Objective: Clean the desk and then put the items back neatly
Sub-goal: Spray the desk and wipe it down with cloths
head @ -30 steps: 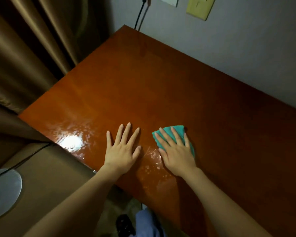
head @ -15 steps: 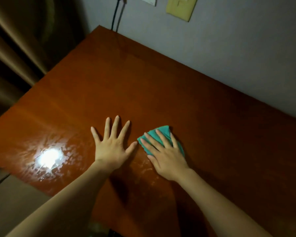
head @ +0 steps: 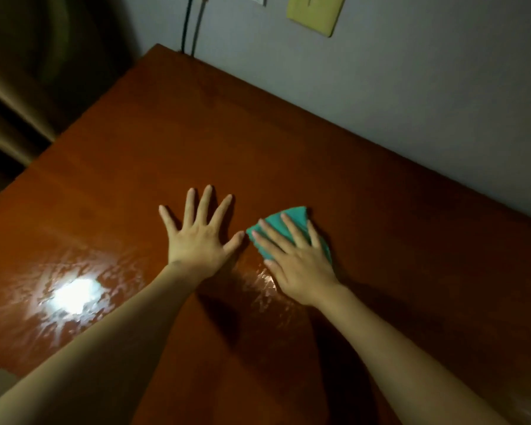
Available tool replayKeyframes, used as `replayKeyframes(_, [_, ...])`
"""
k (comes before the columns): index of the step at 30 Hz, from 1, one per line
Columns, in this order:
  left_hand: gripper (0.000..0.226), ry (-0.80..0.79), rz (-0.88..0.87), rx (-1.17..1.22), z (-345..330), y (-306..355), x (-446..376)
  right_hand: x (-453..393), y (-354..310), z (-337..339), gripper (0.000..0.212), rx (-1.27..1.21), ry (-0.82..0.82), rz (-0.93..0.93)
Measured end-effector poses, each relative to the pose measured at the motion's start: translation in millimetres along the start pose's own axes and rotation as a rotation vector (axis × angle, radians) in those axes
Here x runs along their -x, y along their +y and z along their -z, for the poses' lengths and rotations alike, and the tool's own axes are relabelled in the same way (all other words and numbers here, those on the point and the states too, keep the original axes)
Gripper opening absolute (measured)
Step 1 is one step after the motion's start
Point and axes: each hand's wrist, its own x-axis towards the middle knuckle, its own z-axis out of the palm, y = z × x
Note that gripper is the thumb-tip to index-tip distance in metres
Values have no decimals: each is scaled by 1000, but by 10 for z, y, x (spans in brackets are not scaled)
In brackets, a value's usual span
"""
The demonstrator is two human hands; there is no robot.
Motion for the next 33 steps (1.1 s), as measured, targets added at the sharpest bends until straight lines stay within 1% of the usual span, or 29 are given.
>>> replayKeyframes(1, [75,-5,3,-3,2,2,-3,41,111,-5,55,16,-29,26])
replayKeyframes(2, [78,-10,6,2,10,3,-9,28,243,16,55,7,-60,16])
replayKeyframes(3, [81,-15,10,9,22,7,-22,-18,376,38,54,-23,-55,-26])
replayKeyframes(5, [83,-27,22,20,35,29,-70,-208,568,95,52,-101,-6,-203])
replayKeyframes(7, [83,-14,33,11,35,66,-147,-487,603,180,51,-150,25,-377])
replayKeyframes(9, [81,5,41,-5,40,130,-250,-781,502,254,53,-217,34,-471])
replayKeyframes(11, [79,21,47,-7,52,179,-356,-963,364,299,53,-216,29,-420])
replayKeyframes(14, [78,42,47,-11,42,199,-444,-975,346,291,52,-154,27,-207])
replayKeyframes(17, [83,57,44,-19,53,202,-472,-879,586,282,52,-53,4,-8])
replayKeyframes(18, [84,53,43,-14,62,202,-490,-876,679,291,51,-27,-2,9])
replayKeyframes(19, [84,48,42,-4,70,199,-507,-906,770,302,52,-22,-2,-20])
replayKeyframes(20, [85,48,42,6,74,198,-518,-962,850,317,52,-40,4,-95])
replayKeyframes(23, [84,63,42,10,67,199,-542,-1306,900,385,52,-156,48,-398])
replayKeyframes(24, [83,66,42,6,66,206,-564,-1447,839,411,52,-183,53,-449])
replayKeyframes(25, [83,69,41,4,71,216,-597,-1568,751,434,52,-194,53,-450])
replayKeyframes(26, [82,73,37,5,83,222,-637,-1655,650,456,52,-192,55,-407])
replayKeyframes(29, [83,77,29,14,102,221,-752,-1631,504,448,51,-137,56,-171])
replayKeyframes(31, [83,73,24,12,108,220,-778,-1422,629,390,51,-81,26,-33])
replayKeyframes(32, [83,76,27,16,108,219,-783,-1309,744,356,51,-39,22,4])
replayKeyframes(33, [82,76,30,20,111,219,-792,-1237,880,355,51,-7,23,-5])
